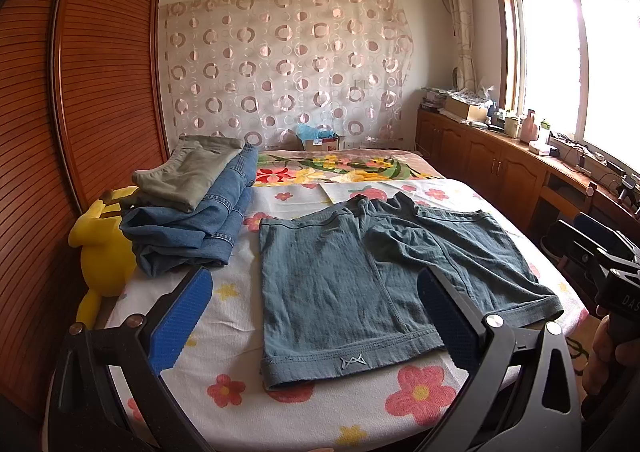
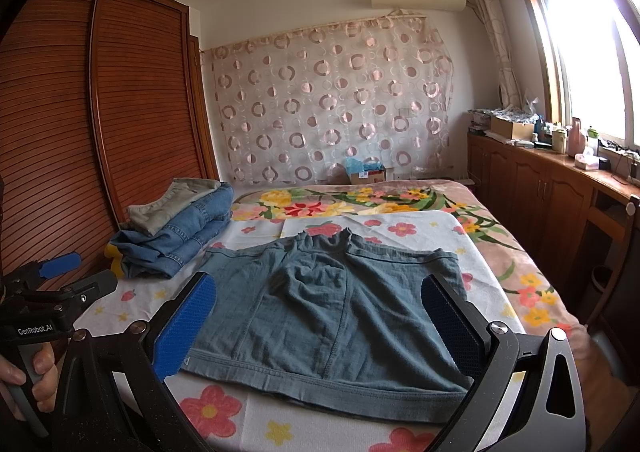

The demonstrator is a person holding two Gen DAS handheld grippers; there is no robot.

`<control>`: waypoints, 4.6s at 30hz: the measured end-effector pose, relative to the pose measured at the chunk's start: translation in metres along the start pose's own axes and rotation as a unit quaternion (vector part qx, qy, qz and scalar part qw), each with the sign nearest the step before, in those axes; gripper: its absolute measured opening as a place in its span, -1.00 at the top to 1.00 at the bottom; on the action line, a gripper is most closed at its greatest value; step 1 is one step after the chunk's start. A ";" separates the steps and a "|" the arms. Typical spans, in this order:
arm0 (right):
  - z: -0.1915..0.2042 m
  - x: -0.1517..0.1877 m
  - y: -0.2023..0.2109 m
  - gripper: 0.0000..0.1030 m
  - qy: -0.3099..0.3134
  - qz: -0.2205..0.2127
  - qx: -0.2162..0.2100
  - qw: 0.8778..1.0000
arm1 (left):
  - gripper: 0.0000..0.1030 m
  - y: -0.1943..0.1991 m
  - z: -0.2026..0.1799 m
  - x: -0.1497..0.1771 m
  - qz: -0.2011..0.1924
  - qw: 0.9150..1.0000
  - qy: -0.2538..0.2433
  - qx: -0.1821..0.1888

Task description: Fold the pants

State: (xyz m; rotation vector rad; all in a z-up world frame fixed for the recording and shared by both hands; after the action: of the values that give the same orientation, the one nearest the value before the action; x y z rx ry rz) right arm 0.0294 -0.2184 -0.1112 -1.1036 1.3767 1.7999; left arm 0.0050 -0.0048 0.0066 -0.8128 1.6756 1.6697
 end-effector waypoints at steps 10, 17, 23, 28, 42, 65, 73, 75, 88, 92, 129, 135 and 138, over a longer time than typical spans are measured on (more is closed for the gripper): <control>0.000 0.000 0.000 -0.99 0.000 0.000 0.000 1.000 | -0.99 0.000 0.000 0.000 0.000 1.000 0.000 0.000; 0.000 0.000 0.001 -0.99 0.001 -0.001 0.000 1.000 | -0.99 0.000 0.000 -0.001 -0.001 1.000 0.001 0.001; 0.000 0.000 0.001 -0.99 0.001 -0.001 0.000 1.000 | -0.99 0.002 0.000 -0.001 -0.001 1.000 0.000 0.000; 0.000 0.000 0.001 -0.99 0.001 -0.002 0.000 1.000 | -0.99 0.000 0.000 0.000 -0.001 1.000 0.001 0.001; 0.003 -0.003 -0.003 -0.99 -0.002 0.000 -0.003 1.000 | -0.99 -0.005 -0.021 0.006 0.001 1.000 -0.006 0.001; -0.020 -0.011 -0.033 -0.99 0.013 0.002 0.030 0.999 | -0.99 -0.052 -0.027 -0.021 0.033 0.996 -0.055 0.064; -0.032 -0.019 -0.055 -0.98 0.025 0.031 0.041 0.998 | -0.99 -0.078 -0.038 -0.020 0.060 0.992 -0.073 0.083; -0.037 -0.021 -0.059 -0.97 0.025 0.038 0.042 0.998 | -0.99 -0.083 -0.041 -0.019 0.067 0.991 -0.077 0.083; -0.091 -0.053 -0.094 -0.51 0.016 0.121 0.043 0.992 | -0.99 -0.122 -0.050 -0.021 0.108 0.984 -0.089 0.113; -0.115 -0.067 -0.112 -0.20 -0.005 0.162 0.048 0.986 | -0.99 -0.133 -0.048 -0.020 0.128 0.981 -0.081 0.123; -0.145 -0.091 0.000 0.80 -0.040 0.188 0.085 0.978 | -0.99 -0.158 -0.059 0.006 0.172 0.971 -0.093 0.141; -0.119 -0.056 0.041 0.22 -0.001 0.176 0.035 0.984 | -0.99 -0.168 -0.059 0.007 0.199 0.966 -0.090 0.136; -0.104 -0.040 0.058 0.10 0.014 0.175 0.019 0.984 | -0.99 -0.172 -0.061 0.009 0.211 0.965 -0.093 0.127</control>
State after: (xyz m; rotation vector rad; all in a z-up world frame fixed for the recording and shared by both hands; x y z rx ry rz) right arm 0.0244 -0.3335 -0.0610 -0.9117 1.6990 1.9958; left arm 0.1352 -0.0671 -0.1056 -0.1729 1.9684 1.6867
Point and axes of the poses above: each gripper's, at about its wrist camera, not at the fingertips, and y roughly against the way its jaws point, z to its left, x to its underside, the point moved 1 cm from there along -y, roughly the way its jaws point, and after that the axes turned 10 degrees about z, right-handed, at the moved point
